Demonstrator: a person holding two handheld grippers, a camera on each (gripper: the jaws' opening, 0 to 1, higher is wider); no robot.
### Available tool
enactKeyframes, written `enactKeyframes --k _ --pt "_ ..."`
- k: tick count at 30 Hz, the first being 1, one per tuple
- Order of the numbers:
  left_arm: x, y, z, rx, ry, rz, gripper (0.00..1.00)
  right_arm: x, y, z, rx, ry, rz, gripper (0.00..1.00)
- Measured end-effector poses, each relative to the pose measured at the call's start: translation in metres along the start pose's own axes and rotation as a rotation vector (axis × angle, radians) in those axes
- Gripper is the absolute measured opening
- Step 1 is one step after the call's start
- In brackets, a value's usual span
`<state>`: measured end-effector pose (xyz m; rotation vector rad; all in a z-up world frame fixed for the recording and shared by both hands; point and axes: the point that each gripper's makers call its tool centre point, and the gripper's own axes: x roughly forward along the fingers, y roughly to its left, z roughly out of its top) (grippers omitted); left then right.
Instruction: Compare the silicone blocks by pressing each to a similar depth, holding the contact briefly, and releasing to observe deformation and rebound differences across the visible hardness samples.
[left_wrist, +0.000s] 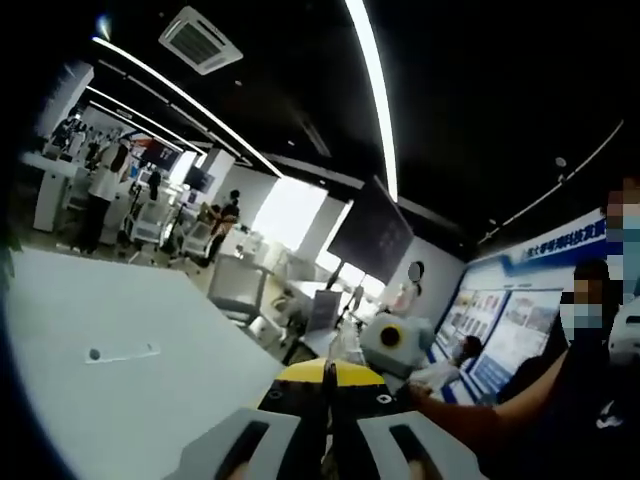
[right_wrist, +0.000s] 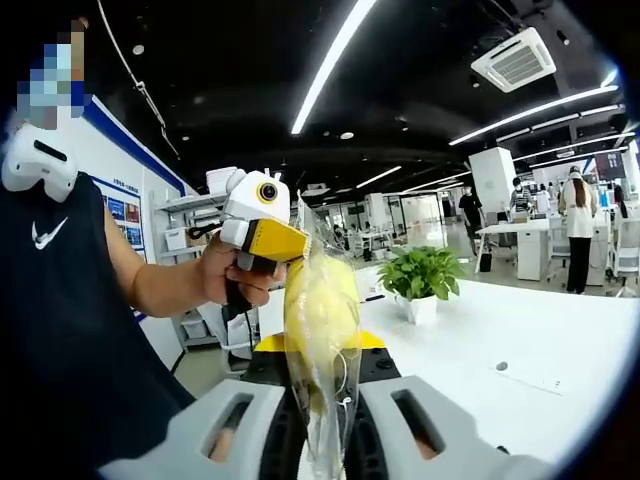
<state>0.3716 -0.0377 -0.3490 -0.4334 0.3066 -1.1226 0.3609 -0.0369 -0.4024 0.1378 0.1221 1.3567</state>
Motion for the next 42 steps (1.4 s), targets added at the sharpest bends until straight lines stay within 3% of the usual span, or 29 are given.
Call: enactKeyframes --k 7,15,16,27,42 --pt "0.0039 0.0042 0.0009 0.001 -0.011 0.013 0.00 -0.0002 -0.0058 -0.0002 0.011 -0.003 0.008 0.02" --pt "0.0053 0.0033 0.0007 0.113 0.010 0.035 0.00 -0.0004 -0.0082 -0.0001 0.007 -0.007 0.010 0.02" --pt "0.0053 0.0048 0.0001 0.116 0.011 0.042 0.00 0.0003 -0.0089 -0.0027 0.052 0.003 0.013 0.02" --pt "0.0003 0.0042 -0.0021 0.119 0.028 0.045 0.00 0.0039 -0.0058 -0.0045 0.021 0.006 0.065 0.03" --pt "-0.0025 0.0013 0.0036 0.116 0.006 0.049 0.00 0.0059 -0.0071 0.0023 -0.020 0.009 0.100 0.03"
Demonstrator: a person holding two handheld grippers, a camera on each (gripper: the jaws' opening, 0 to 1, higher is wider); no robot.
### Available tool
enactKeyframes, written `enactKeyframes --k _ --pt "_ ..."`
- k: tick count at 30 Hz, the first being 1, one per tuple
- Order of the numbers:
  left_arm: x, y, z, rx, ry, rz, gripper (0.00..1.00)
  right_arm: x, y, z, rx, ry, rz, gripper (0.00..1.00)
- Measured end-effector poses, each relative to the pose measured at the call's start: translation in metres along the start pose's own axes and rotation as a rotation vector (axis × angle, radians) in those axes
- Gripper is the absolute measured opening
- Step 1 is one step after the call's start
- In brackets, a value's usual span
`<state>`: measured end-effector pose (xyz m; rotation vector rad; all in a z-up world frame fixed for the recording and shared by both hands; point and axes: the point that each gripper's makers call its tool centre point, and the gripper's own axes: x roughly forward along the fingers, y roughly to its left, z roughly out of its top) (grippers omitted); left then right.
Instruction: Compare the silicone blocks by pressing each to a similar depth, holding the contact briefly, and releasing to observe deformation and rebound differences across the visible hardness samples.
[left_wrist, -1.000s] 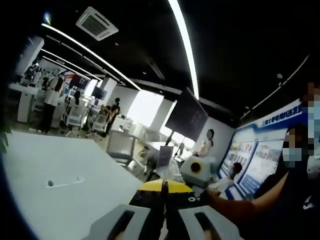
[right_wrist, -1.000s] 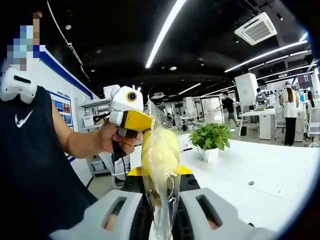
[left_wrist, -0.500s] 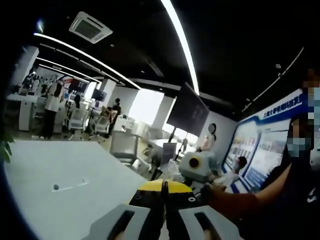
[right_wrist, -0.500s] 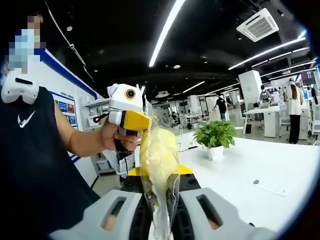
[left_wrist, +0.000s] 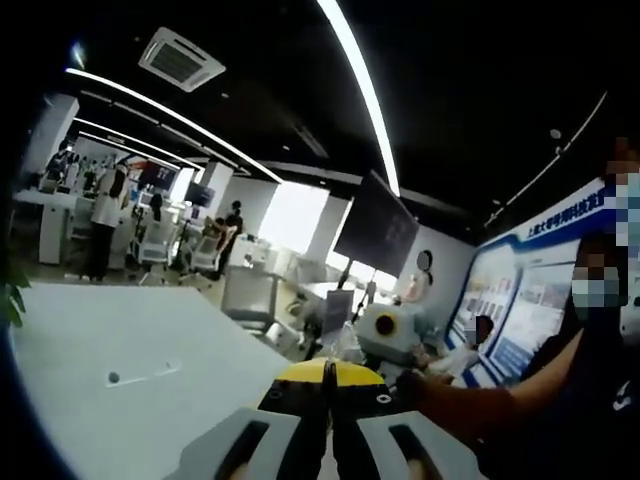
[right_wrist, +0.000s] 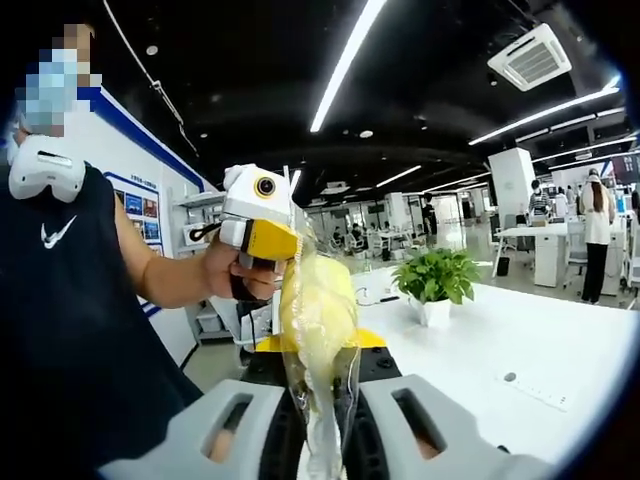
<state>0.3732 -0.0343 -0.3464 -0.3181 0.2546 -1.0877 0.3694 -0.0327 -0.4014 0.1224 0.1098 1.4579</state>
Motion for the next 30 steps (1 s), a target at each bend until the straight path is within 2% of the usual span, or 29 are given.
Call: enactKeyframes --k 30 --pt "-0.0053 0.0056 -0.0034 -0.014 0.001 0.016 0.00 0.0075 -0.0010 -0.0037 -0.020 -0.005 0.023 0.01"
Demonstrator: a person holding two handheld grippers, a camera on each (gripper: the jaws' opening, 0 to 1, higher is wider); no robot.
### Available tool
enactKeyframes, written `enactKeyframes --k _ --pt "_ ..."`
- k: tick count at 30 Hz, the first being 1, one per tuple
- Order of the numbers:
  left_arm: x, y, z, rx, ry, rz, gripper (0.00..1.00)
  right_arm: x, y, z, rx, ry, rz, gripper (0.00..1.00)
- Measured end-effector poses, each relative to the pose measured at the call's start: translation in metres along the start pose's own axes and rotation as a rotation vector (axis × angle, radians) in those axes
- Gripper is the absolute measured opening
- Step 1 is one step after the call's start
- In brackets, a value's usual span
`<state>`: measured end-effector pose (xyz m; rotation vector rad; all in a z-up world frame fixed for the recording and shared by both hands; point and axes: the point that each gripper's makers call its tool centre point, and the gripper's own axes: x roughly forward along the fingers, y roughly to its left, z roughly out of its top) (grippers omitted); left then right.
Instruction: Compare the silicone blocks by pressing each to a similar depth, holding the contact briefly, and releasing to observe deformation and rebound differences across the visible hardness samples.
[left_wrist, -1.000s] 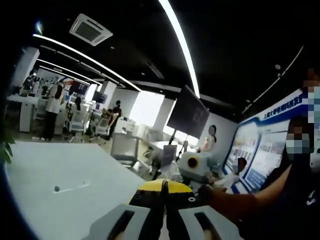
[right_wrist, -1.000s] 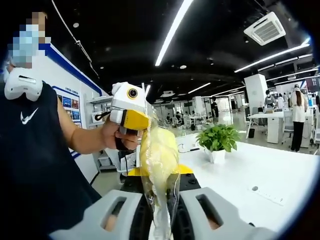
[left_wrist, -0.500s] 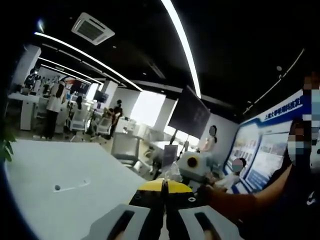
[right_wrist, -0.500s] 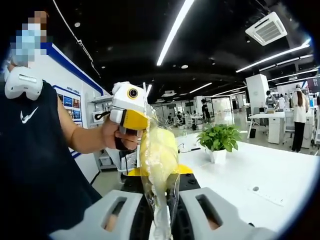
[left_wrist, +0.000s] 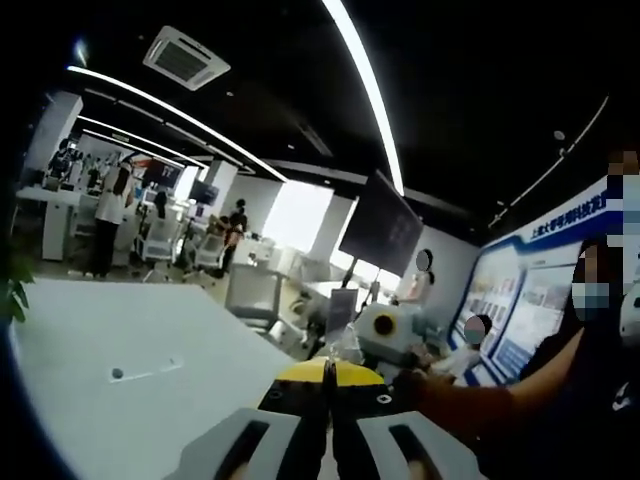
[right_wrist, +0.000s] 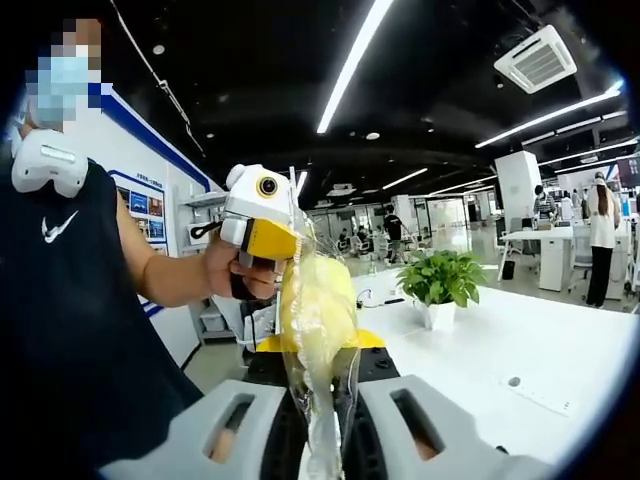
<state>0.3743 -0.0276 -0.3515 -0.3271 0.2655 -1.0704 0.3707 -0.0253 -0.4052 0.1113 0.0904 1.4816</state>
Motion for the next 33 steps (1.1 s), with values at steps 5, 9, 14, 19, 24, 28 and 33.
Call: enactKeyframes --k 5,9,14,19,24,28,33 --pt "0.000 0.001 0.000 -0.002 -0.003 0.000 0.00 0.000 0.001 -0.001 0.017 0.012 0.003 0.00" --pt "0.000 0.000 0.000 0.003 -0.003 -0.002 0.00 -0.001 0.000 -0.001 0.009 0.005 -0.006 0.01" --pt "0.001 0.002 0.006 -0.005 -0.028 0.005 0.00 0.001 0.001 0.003 0.046 -0.024 -0.003 0.08" --pt "-0.001 0.004 0.014 -0.004 -0.059 0.017 0.00 -0.004 -0.005 0.014 -0.017 -0.073 -0.045 0.23" --pt "-0.003 0.010 0.018 -0.002 -0.065 0.029 0.00 -0.015 -0.023 0.023 -0.011 -0.137 -0.145 0.67" --pt "-0.003 0.011 0.017 -0.005 -0.060 0.030 0.00 -0.028 -0.035 0.029 0.000 -0.187 -0.213 0.97" --pt "-0.002 0.012 0.016 -0.007 -0.055 0.027 0.00 -0.048 -0.036 0.023 -0.065 -0.143 -0.265 0.97"
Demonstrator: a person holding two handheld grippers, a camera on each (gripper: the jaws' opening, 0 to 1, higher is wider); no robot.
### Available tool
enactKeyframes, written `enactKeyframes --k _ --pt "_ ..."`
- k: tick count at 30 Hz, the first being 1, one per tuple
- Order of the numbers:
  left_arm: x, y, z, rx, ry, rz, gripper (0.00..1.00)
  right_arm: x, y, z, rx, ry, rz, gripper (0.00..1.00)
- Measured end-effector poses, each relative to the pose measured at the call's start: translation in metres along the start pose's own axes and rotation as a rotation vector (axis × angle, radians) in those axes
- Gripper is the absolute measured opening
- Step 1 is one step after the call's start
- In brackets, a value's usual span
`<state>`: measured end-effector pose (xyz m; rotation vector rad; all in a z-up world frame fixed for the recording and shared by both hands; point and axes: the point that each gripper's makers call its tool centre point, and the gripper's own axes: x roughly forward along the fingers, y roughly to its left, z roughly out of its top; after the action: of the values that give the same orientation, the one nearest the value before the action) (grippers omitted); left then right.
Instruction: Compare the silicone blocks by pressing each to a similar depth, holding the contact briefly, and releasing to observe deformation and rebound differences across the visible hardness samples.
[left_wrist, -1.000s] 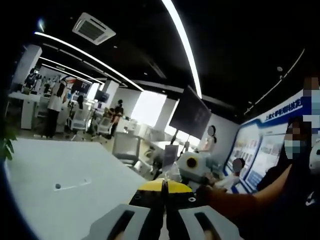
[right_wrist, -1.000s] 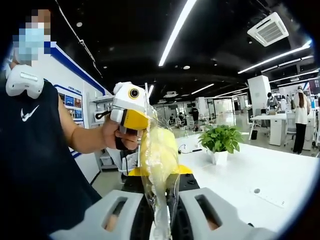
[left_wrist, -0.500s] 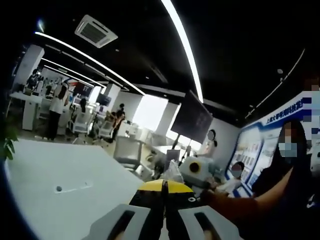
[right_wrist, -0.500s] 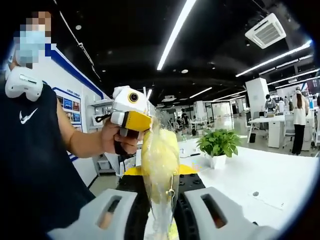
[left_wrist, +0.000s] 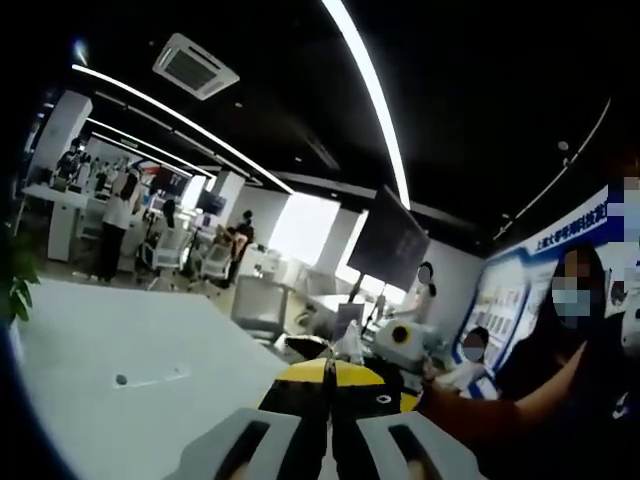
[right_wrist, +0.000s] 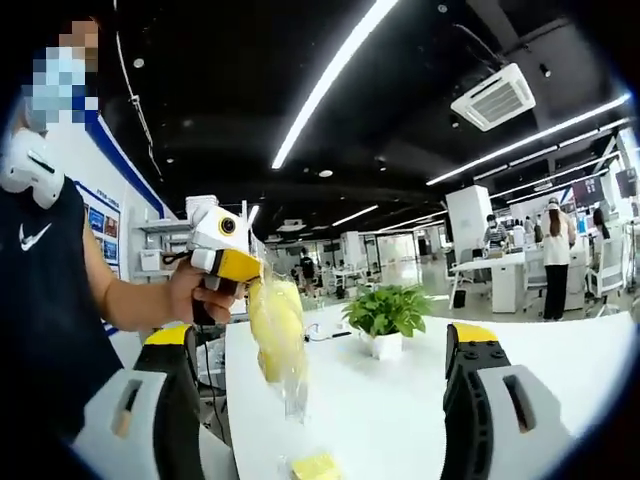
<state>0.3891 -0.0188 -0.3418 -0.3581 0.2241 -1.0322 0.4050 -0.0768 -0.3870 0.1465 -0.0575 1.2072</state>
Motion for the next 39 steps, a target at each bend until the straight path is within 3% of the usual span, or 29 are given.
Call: enactKeyframes --k 5,11,17,20,24,29,32,35,39 --pt "0.003 0.002 -0.002 -0.007 0.006 -0.003 0.00 -0.015 -0.003 0.002 -0.046 -0.005 -0.051 0.97" --pt "0.011 0.003 -0.005 -0.014 0.013 -0.008 0.00 -0.030 -0.008 -0.017 -0.081 0.049 -0.123 0.97" --pt "0.020 0.008 -0.017 -0.034 0.028 -0.012 0.00 -0.053 -0.016 -0.050 -0.098 0.103 -0.209 0.97" --pt "0.025 0.011 -0.024 -0.045 0.037 -0.012 0.00 -0.071 -0.027 -0.073 -0.085 0.163 -0.282 0.97" --pt "0.030 0.011 -0.031 -0.049 0.050 -0.014 0.00 -0.089 -0.028 -0.093 -0.081 0.169 -0.310 0.97" --pt "0.036 0.016 -0.038 -0.069 0.049 -0.015 0.00 -0.111 -0.035 -0.133 -0.044 0.243 -0.368 0.97" --pt "0.039 0.018 -0.043 -0.078 0.053 -0.015 0.00 -0.120 -0.035 -0.158 -0.091 0.303 -0.379 0.97" --pt "0.042 0.022 -0.047 -0.090 0.060 -0.011 0.00 -0.126 -0.034 -0.181 -0.051 0.311 -0.384 0.97" --pt "0.043 0.027 -0.051 -0.106 0.061 -0.005 0.00 -0.132 -0.032 -0.193 -0.038 0.305 -0.401 0.97"
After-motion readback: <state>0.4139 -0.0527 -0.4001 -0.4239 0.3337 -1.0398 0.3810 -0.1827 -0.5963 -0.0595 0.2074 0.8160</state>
